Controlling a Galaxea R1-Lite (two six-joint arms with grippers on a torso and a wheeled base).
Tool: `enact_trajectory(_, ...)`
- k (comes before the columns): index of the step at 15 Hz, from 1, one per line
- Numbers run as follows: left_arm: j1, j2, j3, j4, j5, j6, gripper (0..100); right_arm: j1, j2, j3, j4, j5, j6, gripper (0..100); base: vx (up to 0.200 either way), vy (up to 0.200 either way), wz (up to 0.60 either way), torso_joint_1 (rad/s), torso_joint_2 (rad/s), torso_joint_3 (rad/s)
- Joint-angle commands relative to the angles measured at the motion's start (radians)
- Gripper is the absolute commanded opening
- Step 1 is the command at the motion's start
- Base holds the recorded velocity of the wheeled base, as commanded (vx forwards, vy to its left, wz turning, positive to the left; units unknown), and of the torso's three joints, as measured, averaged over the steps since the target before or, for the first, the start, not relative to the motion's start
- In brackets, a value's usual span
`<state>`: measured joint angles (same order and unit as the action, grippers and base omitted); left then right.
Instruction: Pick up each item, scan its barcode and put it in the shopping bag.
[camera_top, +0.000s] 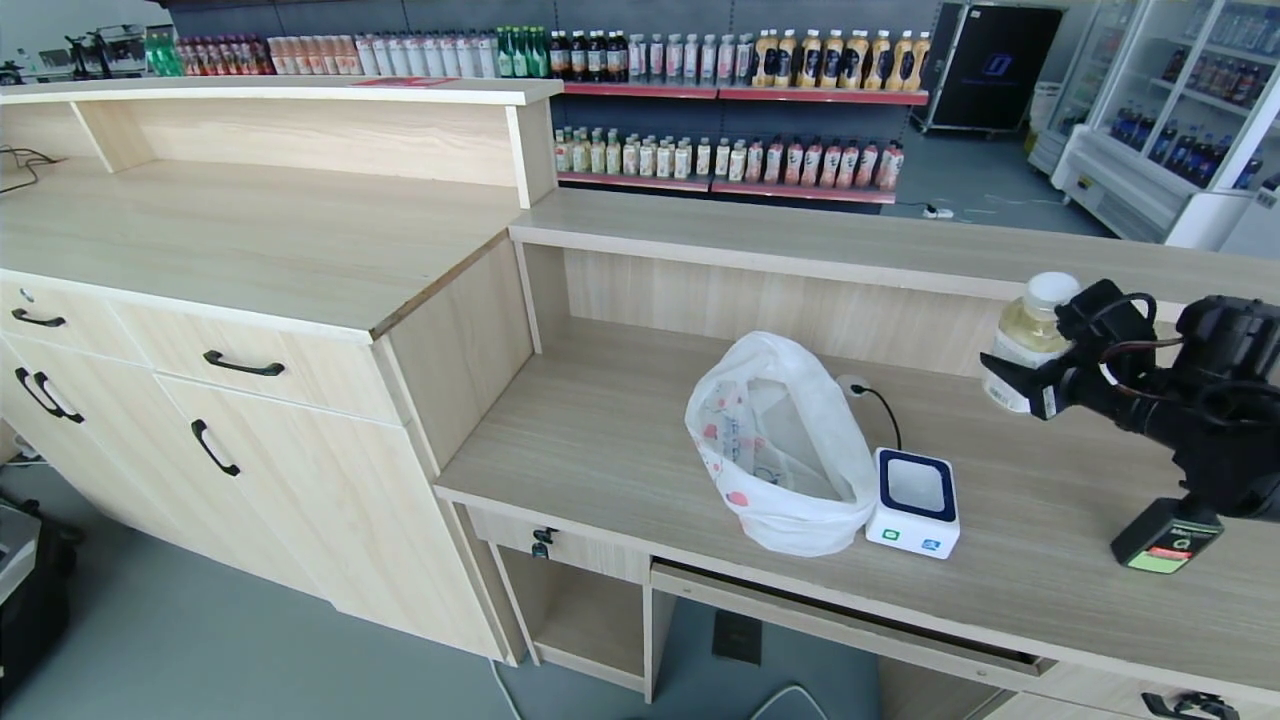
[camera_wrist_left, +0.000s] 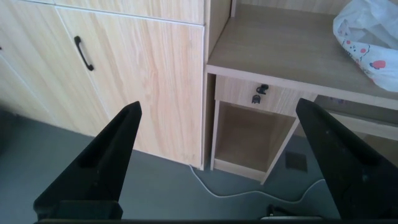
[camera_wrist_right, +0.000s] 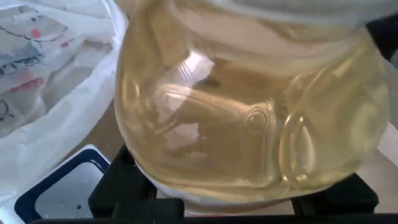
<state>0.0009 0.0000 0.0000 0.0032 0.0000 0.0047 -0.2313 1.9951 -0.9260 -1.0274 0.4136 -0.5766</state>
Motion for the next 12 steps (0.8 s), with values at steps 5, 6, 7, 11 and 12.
enact_trajectory(5,0.001,0.002,0.000,0.000,0.000,0.000,100,-0.072,-0.174,0.121,0.043,-0.216,0.034,0,0.000,0.000,0.00,0.000,0.00,0.000)
enact_trajectory(6,0.001,0.002,0.000,0.000,0.000,0.000,100,-0.066,-0.174,0.121,0.040,-0.208,0.035,0,0.000,0.000,0.60,0.002,0.00,0.007)
enact_trajectory(7,0.001,0.002,0.000,0.000,0.000,0.000,100,-0.048,-0.170,0.124,0.010,-0.207,0.034,0,0.000,0.000,0.60,0.002,0.00,0.002)
enact_trajectory(11,0.001,0.002,0.000,0.000,0.000,0.000,100,0.095,-0.116,0.032,-0.052,-0.280,0.043,0,0.000,0.000,0.60,0.001,0.00,0.001)
enact_trajectory(12,0.001,0.002,0.000,0.000,0.000,0.000,100,0.138,-0.085,-0.002,-0.052,-0.320,0.060,0,0.000,0.000,0.60,0.002,0.01,0.007)
